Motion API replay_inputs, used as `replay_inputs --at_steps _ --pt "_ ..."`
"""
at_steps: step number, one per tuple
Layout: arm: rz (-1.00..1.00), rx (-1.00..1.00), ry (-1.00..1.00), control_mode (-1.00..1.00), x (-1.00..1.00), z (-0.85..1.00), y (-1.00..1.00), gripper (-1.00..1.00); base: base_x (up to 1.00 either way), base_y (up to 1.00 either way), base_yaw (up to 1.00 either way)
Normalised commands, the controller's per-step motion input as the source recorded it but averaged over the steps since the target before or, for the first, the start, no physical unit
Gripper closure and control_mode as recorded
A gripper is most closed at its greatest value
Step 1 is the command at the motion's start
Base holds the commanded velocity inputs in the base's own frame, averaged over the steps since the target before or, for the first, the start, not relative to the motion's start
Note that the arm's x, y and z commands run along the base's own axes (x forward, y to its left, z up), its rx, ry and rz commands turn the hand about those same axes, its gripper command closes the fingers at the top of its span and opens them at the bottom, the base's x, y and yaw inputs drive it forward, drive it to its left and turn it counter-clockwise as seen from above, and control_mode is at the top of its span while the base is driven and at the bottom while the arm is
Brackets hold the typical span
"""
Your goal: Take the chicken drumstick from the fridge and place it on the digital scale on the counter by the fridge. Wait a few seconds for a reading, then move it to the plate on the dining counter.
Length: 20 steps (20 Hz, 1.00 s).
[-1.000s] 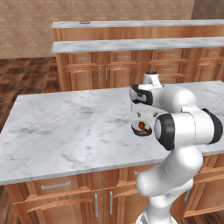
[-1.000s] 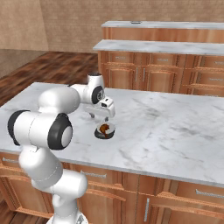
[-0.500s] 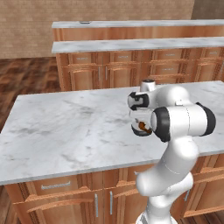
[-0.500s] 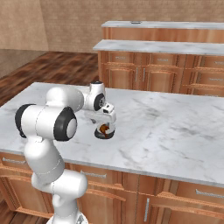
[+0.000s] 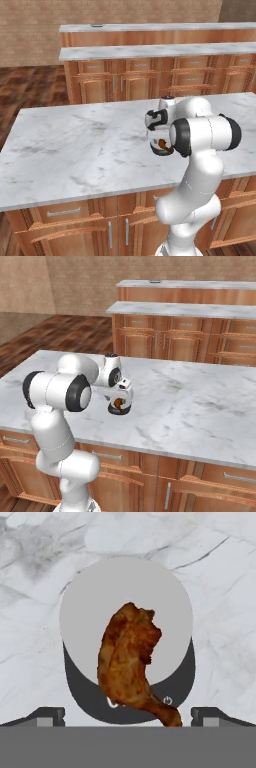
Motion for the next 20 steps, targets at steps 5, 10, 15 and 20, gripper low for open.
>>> replay_inputs --at_steps 5,10,15,20 --pt "0.03 0.0 -0.02 -1.0 0.03 -0.18 0.0 -1.0 0.0 0.0 0.0" --pt "0.03 0.0 -0.01 -1.0 0.08 -0.19 0.0 -1.0 0.0 0.0 0.0" --pt "0.03 0.0 -0.02 -1.0 0.06 -0.14 0.0 -1.0 0.0 0.0 0.0" --pt "0.03 0.0 -0.02 -1.0 0.17 -0.19 0.0 -1.0 0.0 0.0 0.0"
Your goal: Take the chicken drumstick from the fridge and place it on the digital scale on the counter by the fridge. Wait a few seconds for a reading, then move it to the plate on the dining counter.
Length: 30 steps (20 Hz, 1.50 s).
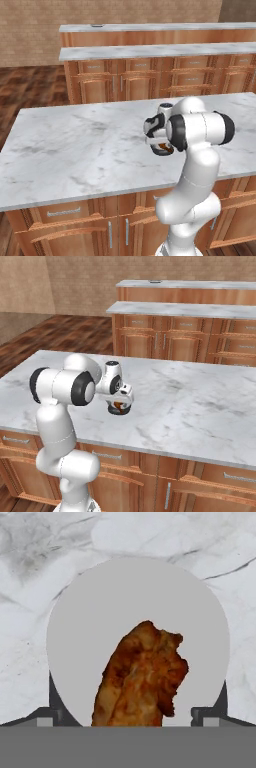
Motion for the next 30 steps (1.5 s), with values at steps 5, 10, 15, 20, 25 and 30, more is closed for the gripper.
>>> replay_inputs --at_steps 5,10,15,20,25,30 --pt "0.03 0.0 0.0 -1.0 0.24 -0.2 0.0 1.0 0.0 0.0 0.0" --pt "0.02 0.0 -0.01 -1.0 0.08 -0.09 0.01 1.0 0.0 0.0 0.0" --pt "0.01 0.0 -0.11 -1.0 -0.14 0.02 0.0 1.0 0.0 0.0 0.0" --pt "0.0 0.0 -0.11 -1.0 -0.25 0.15 0.07 1.0 0.0 0.0 0.0" --pt "0.0 0.0 -0.23 -1.0 -0.55 0.77 0.04 1.0 0.0 0.0 0.0" --pt "0.0 0.02 -0.25 -1.0 -0.41 1.0 0.04 1.0 0.0 0.0 0.0"
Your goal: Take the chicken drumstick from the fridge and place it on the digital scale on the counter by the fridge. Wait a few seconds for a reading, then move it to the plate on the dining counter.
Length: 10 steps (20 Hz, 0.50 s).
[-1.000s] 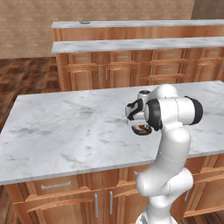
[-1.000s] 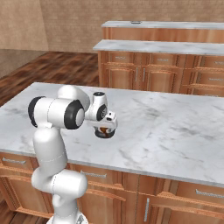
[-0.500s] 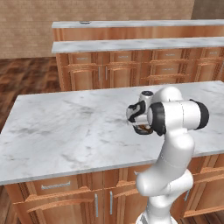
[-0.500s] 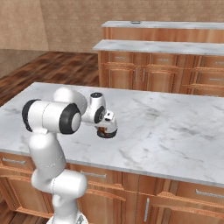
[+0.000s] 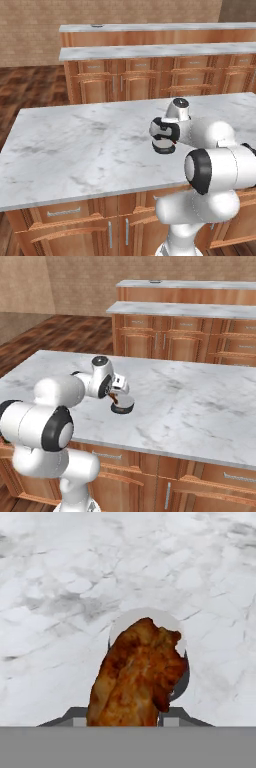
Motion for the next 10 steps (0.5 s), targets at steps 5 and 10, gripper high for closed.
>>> replay_inputs --at_steps 5,10 --pt "0.0 0.07 -0.05 -1.0 -0.4 1.0 0.0 1.0 0.0 0.0 0.0" --pt "0.0 0.11 0.0 -1.0 -0.7 1.0 -0.01 1.0 0.0 0.0 0.0"
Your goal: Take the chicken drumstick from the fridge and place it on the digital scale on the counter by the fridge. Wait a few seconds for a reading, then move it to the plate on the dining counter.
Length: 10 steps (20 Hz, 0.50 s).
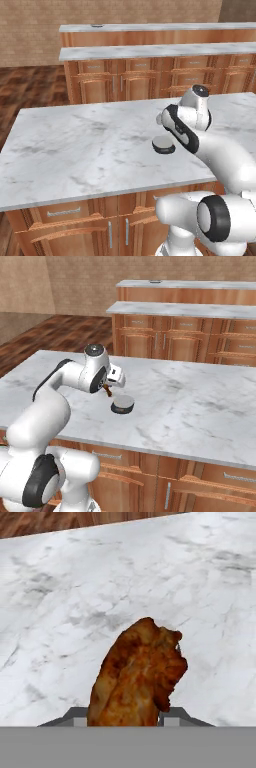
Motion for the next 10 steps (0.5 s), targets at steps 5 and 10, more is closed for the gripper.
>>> replay_inputs --at_steps 5,10 --pt "0.0 0.1 0.01 -1.0 -0.68 1.0 0.0 1.0 0.0 0.0 0.0" --pt "0.0 0.03 0.07 1.0 -0.17 0.5 0.01 1.0 -0.02 0.03 0.0"
